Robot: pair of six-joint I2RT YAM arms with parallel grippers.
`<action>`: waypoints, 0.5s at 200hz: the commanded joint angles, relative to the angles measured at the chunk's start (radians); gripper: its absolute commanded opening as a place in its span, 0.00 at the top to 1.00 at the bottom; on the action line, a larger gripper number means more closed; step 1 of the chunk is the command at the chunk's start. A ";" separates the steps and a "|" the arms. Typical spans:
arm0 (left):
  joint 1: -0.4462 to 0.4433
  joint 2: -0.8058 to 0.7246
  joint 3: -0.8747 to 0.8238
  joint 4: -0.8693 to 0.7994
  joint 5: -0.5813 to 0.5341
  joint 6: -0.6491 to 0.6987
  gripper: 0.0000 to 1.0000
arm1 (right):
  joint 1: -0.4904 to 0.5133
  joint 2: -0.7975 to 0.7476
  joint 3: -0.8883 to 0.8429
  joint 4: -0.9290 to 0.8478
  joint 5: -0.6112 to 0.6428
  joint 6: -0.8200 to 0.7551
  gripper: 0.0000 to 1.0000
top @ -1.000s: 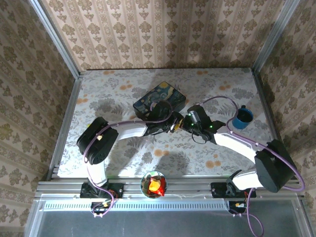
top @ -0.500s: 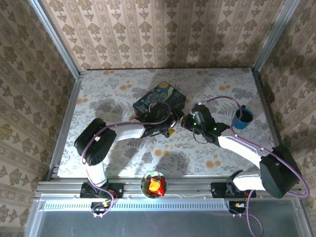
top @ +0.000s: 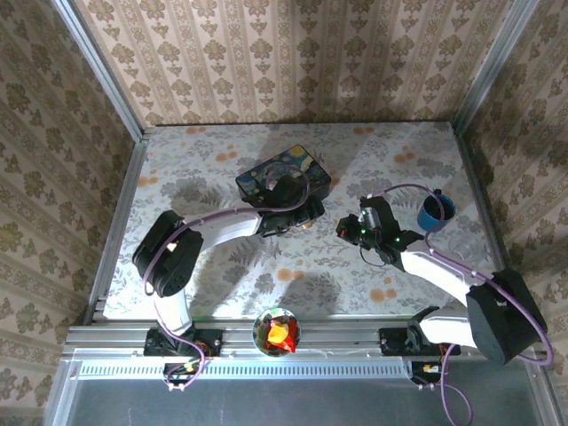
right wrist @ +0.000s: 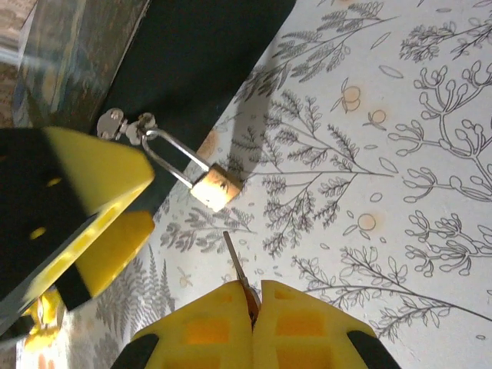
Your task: Unlock a padlock with a key
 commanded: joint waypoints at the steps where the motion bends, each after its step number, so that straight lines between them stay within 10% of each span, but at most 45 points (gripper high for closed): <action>1: 0.003 0.043 0.050 -0.053 -0.078 0.124 0.00 | -0.027 -0.030 -0.049 0.092 -0.139 -0.092 1.00; 100: -0.037 0.179 0.146 -0.068 -0.267 0.183 0.13 | -0.097 0.020 -0.161 0.386 -0.487 -0.191 1.00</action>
